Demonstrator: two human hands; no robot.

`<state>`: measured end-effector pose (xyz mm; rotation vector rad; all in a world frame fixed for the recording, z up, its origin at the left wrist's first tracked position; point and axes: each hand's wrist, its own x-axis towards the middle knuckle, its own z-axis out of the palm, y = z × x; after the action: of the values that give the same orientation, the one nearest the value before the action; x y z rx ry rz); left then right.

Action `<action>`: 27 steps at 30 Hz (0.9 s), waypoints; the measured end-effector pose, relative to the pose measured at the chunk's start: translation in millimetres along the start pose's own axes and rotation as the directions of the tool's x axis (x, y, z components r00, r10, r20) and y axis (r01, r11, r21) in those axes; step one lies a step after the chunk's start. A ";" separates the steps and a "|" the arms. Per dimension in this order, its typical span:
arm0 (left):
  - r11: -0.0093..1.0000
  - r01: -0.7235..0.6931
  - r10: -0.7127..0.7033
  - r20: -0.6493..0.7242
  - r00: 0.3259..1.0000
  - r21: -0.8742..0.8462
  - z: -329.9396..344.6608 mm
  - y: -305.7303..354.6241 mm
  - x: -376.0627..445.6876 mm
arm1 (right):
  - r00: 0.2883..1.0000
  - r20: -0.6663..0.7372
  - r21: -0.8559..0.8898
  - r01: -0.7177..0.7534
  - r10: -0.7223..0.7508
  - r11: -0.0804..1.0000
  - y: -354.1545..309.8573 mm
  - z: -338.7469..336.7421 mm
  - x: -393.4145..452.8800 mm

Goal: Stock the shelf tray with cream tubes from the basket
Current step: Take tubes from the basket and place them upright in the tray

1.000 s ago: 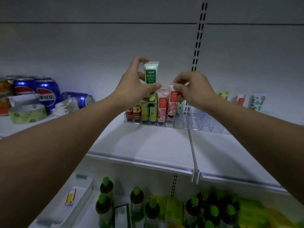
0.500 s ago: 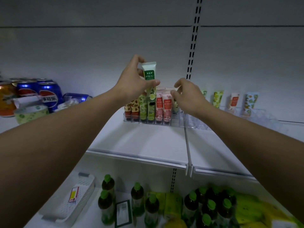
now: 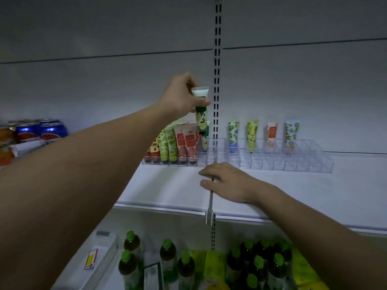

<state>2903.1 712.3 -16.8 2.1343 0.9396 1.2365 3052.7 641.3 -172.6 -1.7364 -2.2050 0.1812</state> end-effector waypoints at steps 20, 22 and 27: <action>0.959 0.047 -0.055 0.019 0.998 0.280 91.0 -56.8 69.8 | 0.999 -0.034 0.062 -0.004 0.006 0.998 10.7 8.5 6.4; 0.896 0.004 -0.046 0.084 0.995 0.444 94.2 -55.8 71.0 | 0.999 -0.046 0.064 0.006 -0.004 0.998 9.9 8.3 5.3; 0.613 -0.154 0.004 0.191 0.982 0.775 100.3 -49.1 68.0 | 0.998 -0.061 0.066 0.014 -0.010 0.998 7.6 8.5 3.4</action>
<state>2999.9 788.1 -61.2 2.9216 1.5275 0.6736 3056.3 647.3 -182.3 -1.6707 -2.1418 0.1933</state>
